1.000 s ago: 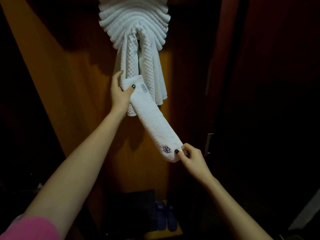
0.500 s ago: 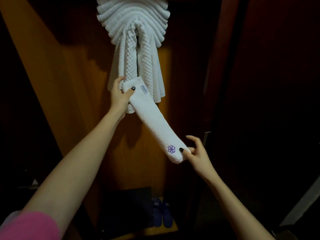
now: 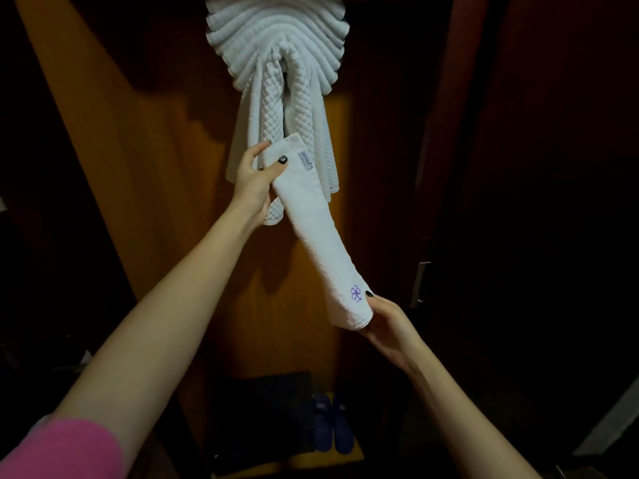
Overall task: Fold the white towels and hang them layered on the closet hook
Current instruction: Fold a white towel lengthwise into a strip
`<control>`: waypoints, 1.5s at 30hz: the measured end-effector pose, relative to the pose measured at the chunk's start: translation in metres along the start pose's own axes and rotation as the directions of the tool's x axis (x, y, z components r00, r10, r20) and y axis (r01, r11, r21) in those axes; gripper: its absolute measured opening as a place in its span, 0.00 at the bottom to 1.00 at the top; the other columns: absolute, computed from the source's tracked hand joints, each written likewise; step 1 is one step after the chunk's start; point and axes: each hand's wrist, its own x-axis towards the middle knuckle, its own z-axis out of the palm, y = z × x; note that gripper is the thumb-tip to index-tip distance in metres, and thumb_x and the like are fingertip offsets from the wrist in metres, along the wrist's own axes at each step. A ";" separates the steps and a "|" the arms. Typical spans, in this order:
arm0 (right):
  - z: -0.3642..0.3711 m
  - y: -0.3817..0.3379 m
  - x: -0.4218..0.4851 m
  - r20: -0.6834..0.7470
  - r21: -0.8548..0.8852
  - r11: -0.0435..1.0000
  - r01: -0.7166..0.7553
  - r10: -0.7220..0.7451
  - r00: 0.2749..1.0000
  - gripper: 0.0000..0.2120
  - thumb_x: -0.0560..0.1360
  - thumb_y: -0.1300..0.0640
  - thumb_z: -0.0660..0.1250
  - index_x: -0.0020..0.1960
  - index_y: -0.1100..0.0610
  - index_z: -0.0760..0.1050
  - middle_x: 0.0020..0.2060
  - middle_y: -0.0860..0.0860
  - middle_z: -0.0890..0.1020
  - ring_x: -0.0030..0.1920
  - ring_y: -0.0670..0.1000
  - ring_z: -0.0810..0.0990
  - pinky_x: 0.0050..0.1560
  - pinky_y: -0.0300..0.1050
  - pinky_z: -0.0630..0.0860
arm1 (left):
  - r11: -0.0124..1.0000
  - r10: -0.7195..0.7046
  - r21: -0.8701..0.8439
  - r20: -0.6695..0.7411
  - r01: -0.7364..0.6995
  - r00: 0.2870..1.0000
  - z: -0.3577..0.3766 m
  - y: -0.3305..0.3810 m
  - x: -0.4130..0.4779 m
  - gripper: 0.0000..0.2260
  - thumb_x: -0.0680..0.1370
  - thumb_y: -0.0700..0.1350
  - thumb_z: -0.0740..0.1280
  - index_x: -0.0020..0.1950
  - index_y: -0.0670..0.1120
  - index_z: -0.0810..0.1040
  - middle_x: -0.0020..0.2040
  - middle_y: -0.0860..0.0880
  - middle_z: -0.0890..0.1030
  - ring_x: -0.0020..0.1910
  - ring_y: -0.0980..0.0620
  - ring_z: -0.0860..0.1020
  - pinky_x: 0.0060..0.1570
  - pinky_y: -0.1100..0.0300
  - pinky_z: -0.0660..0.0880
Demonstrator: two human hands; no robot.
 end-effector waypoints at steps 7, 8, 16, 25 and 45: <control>0.013 0.007 0.001 0.224 0.071 0.989 -0.131 0.112 0.968 0.14 0.73 0.62 0.64 0.57 0.64 0.81 0.54 0.60 0.82 0.52 0.57 0.82 0.57 0.55 0.75 | 0.997 -0.030 -0.065 0.046 0.033 0.998 0.008 0.010 -0.004 0.20 0.77 0.31 0.66 0.68 0.39 0.69 0.62 0.41 0.77 0.56 0.49 0.80 0.49 0.58 0.80; 0.016 0.008 0.001 0.252 0.058 0.989 -0.138 0.119 0.960 0.16 0.73 0.62 0.64 0.59 0.65 0.80 0.55 0.61 0.81 0.53 0.57 0.81 0.56 0.54 0.76 | 0.998 -0.026 -0.063 0.064 0.030 0.998 0.009 0.012 -0.003 0.20 0.77 0.31 0.66 0.68 0.39 0.69 0.61 0.42 0.77 0.55 0.50 0.81 0.48 0.59 0.80; 0.026 0.005 0.004 0.240 -0.189 0.982 -0.019 0.065 0.968 0.20 0.67 0.55 0.68 0.56 0.64 0.75 0.49 0.60 0.75 0.46 0.54 0.75 0.46 0.49 0.68 | 0.999 0.028 -0.031 0.058 -0.026 0.998 -0.005 0.023 0.006 0.18 0.76 0.32 0.68 0.65 0.40 0.71 0.56 0.46 0.80 0.49 0.55 0.83 0.46 0.61 0.79; 0.018 0.003 0.005 0.074 -0.206 0.970 0.131 -0.118 0.990 0.08 0.79 0.59 0.65 0.41 0.59 0.76 0.34 0.48 0.81 0.35 0.45 0.80 0.37 0.39 0.74 | 0.999 0.044 0.033 -0.074 -0.042 0.996 -0.029 0.007 0.009 0.14 0.76 0.32 0.67 0.60 0.43 0.73 0.51 0.49 0.81 0.42 0.59 0.83 0.37 0.63 0.79; 0.019 -0.081 0.029 -0.218 -0.464 0.859 0.218 -0.349 0.911 0.07 0.74 0.70 0.69 0.51 0.65 0.76 0.36 0.56 0.80 0.29 0.45 0.78 0.30 0.35 0.73 | 0.901 0.180 0.404 -0.021 -0.157 0.983 -0.067 0.013 0.040 0.20 0.76 0.35 0.68 0.65 0.49 0.71 0.55 0.45 0.79 0.48 0.52 0.79 0.38 0.66 0.75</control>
